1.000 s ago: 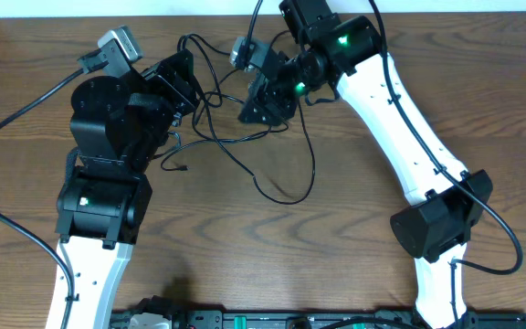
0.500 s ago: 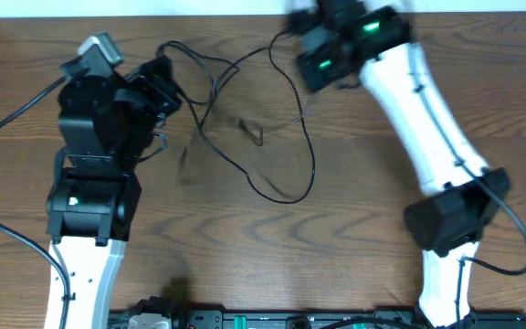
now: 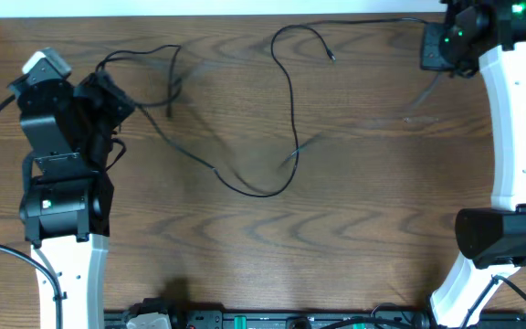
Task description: Untangle cables
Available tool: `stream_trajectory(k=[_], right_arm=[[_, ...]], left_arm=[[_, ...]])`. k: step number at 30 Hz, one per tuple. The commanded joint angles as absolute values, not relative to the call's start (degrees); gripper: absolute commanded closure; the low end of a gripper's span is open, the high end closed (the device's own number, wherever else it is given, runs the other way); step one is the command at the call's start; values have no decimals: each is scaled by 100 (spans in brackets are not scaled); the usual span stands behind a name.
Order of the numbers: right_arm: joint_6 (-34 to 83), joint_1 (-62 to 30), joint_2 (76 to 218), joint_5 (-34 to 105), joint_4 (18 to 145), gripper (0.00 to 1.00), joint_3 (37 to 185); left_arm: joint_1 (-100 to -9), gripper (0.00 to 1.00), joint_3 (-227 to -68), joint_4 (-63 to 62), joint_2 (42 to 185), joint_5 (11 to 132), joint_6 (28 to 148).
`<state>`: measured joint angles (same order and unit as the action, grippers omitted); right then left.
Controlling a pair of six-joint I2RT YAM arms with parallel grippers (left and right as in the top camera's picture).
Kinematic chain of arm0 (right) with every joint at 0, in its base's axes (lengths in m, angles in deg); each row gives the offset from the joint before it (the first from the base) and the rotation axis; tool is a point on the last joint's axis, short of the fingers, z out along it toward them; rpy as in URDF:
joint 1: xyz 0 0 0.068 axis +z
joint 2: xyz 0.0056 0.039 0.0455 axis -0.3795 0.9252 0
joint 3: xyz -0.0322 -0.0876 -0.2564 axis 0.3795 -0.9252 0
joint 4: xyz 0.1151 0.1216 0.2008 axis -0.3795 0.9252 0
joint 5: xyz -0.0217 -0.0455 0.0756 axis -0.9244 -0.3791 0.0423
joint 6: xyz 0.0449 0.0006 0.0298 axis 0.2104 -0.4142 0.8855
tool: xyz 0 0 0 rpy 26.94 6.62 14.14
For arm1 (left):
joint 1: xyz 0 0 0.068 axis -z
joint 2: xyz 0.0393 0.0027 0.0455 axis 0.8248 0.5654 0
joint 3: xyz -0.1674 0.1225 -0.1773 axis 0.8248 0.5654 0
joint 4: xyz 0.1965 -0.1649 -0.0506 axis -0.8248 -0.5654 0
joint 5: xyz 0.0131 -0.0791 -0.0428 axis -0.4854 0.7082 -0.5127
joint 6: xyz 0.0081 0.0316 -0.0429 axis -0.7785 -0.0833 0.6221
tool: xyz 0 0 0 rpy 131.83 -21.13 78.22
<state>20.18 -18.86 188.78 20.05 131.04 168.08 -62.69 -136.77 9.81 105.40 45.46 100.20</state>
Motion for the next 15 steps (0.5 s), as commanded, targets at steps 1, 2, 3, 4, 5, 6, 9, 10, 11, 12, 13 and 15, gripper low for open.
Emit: stream_trajectory(k=[1,2,3,4,5,6,9,10,11,12,13,15], right_arm=[[2357,-2122,18812,1815,13139,99,16858],[2353,-2198,18768,1907,13145,99,16858],[2348,-2264,18718,2010,13150,99,16858],[2344,-2319,18674,2106,13152,99,16858],[2291,-2360,18622,2226,13152,99,16858],[2180,-2380,18587,2368,13145,99,16858],[1929,-2353,18491,2624,13152,99,16858],[1911,-2338,18471,2611,13156,99,16858],[1876,-2338,18445,2598,13159,99,16858],[1872,-2340,18438,2571,13154,99,16858],[1872,-2382,18408,2550,13154,99,16858],[1876,-2489,18373,2543,13161,99,16858]], left_arm=[[-6443,92,-13841,856,10505,4264,9583],[-6483,92,-13841,804,10505,4266,9576],[-6511,92,-13841,760,10505,4271,9576],[-6520,92,-13841,716,10505,4275,9576],[-6520,93,-13841,681,10507,4306,9576],[-6518,93,-13841,664,10509,4369,9574],[-6513,92,-13841,664,10555,4699,9576],[-6513,92,-13841,664,10584,4745,9576],[-6513,92,-13841,662,10610,4745,9574],[-6513,93,-13839,659,10636,4743,9574],[-6513,92,-13837,644,10662,4743,9574],[-6515,93,-13837,620,10706,4741,9530]])
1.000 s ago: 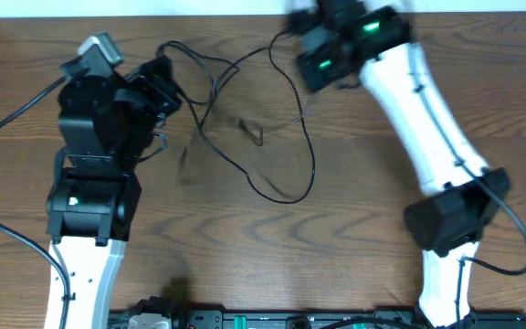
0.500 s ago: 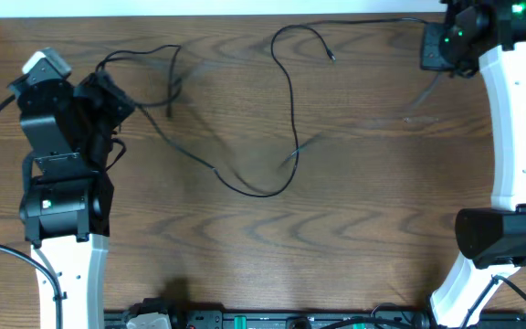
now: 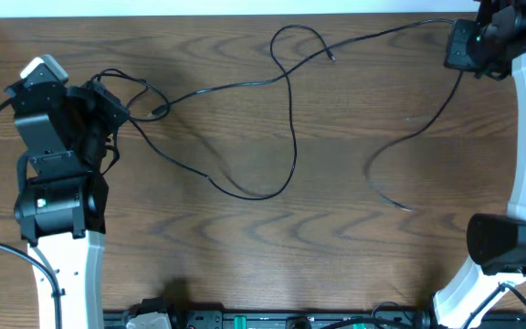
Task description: Untangle cables
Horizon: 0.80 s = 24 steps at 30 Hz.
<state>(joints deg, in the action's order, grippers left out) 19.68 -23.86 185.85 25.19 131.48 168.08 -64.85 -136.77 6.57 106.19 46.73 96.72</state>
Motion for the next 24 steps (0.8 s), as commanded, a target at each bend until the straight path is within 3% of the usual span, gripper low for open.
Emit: stream_trajectory(k=[1,12,24], right_arm=[[1880,-2572,18349,2565,13176,99,16858],[1891,-3317,17831,2906,13360,99,16858],[971,-3254,17634,4965,13130,99,16858]], left_arm=[[-6513,92,-13837,616,10726,4741,9471],[-6513,92,-13837,557,10842,4747,9386],[-6509,92,-13822,249,11141,5718,9382]])
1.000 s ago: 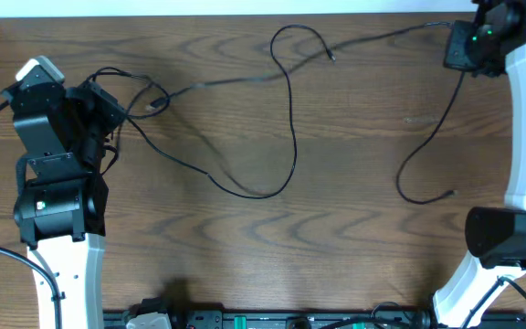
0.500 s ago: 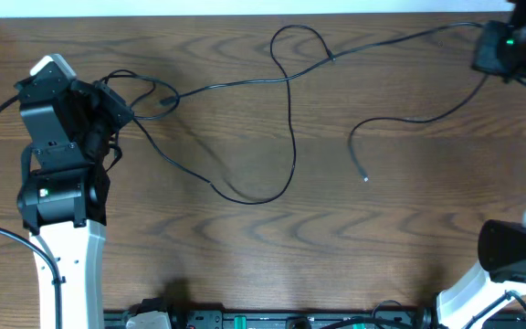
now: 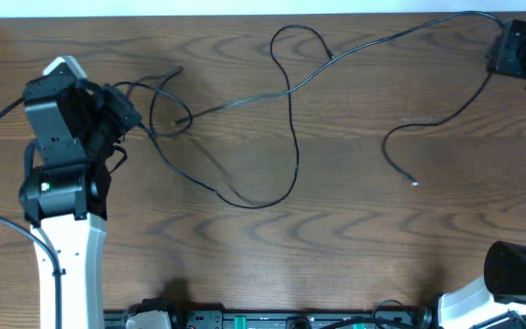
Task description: Untangle cables
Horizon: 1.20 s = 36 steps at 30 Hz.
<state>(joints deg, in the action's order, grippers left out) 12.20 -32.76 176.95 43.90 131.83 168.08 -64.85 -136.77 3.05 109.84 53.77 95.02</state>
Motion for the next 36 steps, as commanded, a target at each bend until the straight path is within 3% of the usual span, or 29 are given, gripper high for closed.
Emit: stream_trajectory(k=[1,5,14,22,36], right_arm=[[971,-3254,17625,4965,13106,99,16858],[831,-3278,17516,5395,12929,99,16860],[416,-3588,16976,8012,11788,99,16858],[860,-3967,16480,7983,11259,99,16860],[1297,-4395,16458,7577,11561,99,16858]], left_arm=[[-6509,92,-13822,220,11193,5757,9382],[-6509,92,-13819,194,11381,5973,9379],[-6373,92,-13819,172,11607,6113,9187],[-6286,92,-13819,172,11635,6094,9036],[-6019,92,-13819,165,11635,6115,9038]])
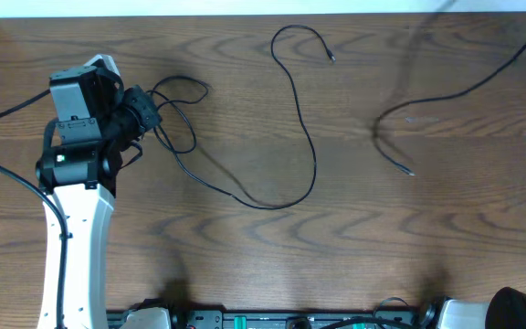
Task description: Untangle cables
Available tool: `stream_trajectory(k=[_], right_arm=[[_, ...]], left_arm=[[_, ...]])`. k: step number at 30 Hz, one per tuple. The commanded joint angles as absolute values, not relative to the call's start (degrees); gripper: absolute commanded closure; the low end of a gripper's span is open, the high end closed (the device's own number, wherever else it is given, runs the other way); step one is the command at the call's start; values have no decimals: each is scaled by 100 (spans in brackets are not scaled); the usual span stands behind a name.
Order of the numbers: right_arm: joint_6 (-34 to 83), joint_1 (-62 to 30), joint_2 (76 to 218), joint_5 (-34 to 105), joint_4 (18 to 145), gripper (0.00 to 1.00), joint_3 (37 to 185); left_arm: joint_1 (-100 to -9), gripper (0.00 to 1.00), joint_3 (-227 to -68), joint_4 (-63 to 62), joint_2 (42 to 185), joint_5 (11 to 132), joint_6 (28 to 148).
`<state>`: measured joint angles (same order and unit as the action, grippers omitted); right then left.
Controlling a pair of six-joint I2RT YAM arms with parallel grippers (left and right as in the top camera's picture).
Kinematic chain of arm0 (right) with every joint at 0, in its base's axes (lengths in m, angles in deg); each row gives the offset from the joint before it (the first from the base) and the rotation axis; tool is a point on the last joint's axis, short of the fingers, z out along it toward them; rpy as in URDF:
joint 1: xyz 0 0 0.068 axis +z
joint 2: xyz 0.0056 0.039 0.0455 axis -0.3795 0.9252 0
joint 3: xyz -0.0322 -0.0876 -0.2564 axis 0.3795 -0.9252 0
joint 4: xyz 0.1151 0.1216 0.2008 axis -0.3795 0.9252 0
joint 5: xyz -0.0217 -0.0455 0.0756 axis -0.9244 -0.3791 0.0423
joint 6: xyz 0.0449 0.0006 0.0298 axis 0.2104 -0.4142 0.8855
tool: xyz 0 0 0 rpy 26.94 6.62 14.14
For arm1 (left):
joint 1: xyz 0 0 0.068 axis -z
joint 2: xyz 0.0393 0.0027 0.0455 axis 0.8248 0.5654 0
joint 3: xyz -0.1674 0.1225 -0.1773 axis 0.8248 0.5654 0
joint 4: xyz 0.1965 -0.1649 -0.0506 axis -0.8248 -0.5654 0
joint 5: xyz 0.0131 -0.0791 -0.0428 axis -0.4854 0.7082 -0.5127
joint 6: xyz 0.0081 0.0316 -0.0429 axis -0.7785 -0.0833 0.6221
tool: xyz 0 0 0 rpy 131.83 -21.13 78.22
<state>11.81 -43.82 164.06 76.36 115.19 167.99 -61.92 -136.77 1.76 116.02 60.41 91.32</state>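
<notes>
Two thin black cables lie apart on the wooden table (245, 265). The left cable (310, 174) loops beside my left gripper (146, 113), sags to the table's middle, then climbs to a free plug (332, 58) near the far edge. My left gripper looks shut on that cable's looped end. The right cable (446, 95) runs from its free tip (412, 172) up and off the frame's right edge. My right gripper is out of view.
The left arm (73, 210) reaches up from the near left edge, with its own feed cable (7, 110) trailing left. A dark rail of equipment (272, 320) lines the near edge. The right arm's base (519, 306) shows at the near right corner.
My right gripper has left the frame to the right, taking its cable along. That cable no longer crosses the left one. My left gripper has shifted slightly right, still holding its cable end.
At first my left gripper held a bundle at the far left and my right gripper was at the far right corner, cables crossing mid-table. The right gripper then stood further right each time, its cable stretched across the other. Now the two cables lie apart.
</notes>
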Motion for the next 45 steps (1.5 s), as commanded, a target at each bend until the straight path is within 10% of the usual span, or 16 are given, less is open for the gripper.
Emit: stream_trajectory(k=[1,14,45], right_arm=[[1297,-4397,16471,7511,11594,99,16858],[1207,-4465,16921,3513,12018,99,16858],[1854,-7009,17931,2838,11447,99,16858]], left_arm=[[-5923,92,-13819,165,11635,6115,9041],[-5333,92,-13819,172,11635,6091,9041],[-5333,93,-13819,170,11668,6094,9043]])
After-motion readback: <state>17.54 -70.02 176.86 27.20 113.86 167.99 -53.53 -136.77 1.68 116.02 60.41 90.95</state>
